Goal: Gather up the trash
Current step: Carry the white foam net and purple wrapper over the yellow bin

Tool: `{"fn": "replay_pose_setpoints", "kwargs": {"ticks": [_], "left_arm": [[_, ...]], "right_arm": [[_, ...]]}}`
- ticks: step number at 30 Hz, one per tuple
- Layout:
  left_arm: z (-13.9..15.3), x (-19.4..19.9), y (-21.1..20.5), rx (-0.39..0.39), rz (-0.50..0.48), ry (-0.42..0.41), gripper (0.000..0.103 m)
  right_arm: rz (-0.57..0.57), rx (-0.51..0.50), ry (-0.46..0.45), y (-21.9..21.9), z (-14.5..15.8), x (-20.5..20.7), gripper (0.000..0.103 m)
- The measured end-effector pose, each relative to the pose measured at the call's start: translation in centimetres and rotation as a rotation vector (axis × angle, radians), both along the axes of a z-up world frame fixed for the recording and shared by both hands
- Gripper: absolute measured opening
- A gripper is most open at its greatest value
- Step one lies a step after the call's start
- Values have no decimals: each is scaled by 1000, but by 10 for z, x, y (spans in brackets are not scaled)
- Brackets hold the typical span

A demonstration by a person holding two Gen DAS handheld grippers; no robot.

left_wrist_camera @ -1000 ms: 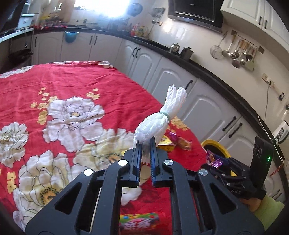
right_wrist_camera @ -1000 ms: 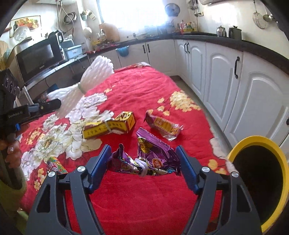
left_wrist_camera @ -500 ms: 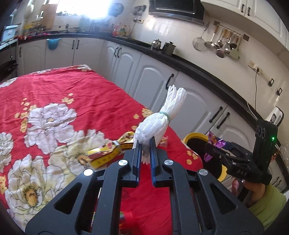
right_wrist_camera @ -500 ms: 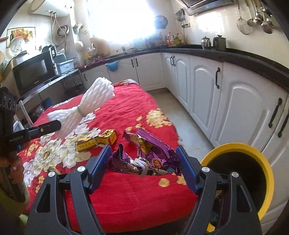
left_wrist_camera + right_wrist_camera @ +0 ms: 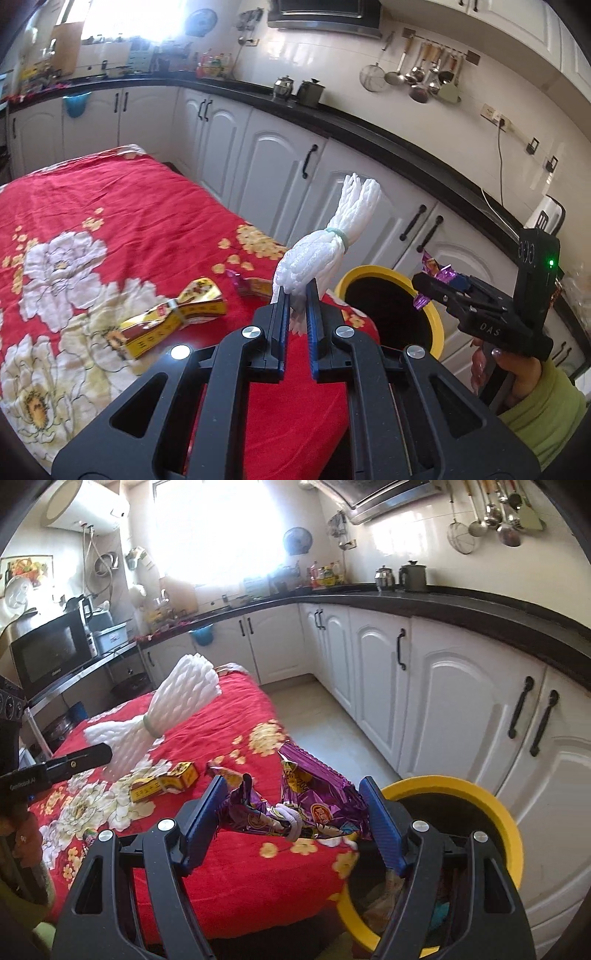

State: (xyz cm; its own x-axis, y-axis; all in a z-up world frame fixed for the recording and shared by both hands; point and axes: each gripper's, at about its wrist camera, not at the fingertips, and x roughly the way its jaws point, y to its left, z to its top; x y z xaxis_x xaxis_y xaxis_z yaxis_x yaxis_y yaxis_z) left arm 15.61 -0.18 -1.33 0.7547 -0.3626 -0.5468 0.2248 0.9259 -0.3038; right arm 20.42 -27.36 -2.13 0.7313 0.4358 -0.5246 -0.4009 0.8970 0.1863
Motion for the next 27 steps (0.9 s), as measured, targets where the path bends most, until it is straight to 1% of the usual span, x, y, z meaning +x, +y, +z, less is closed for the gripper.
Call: {"fn": "replay_pose_setpoints", "kwargs": {"ticks": [7,16,27], "left_arm": [[1,5,-27,14,-48,-1,4],[-2,13,-55,36,-95,8,4],[-11,21,-85,57,-141,25,4]], "right_arm": [[-57,13,-13,-30,4,0,71],[-124,35,-11,-65,1,1,71],[-195,3,-20,-93,-8,-5,71]]}}
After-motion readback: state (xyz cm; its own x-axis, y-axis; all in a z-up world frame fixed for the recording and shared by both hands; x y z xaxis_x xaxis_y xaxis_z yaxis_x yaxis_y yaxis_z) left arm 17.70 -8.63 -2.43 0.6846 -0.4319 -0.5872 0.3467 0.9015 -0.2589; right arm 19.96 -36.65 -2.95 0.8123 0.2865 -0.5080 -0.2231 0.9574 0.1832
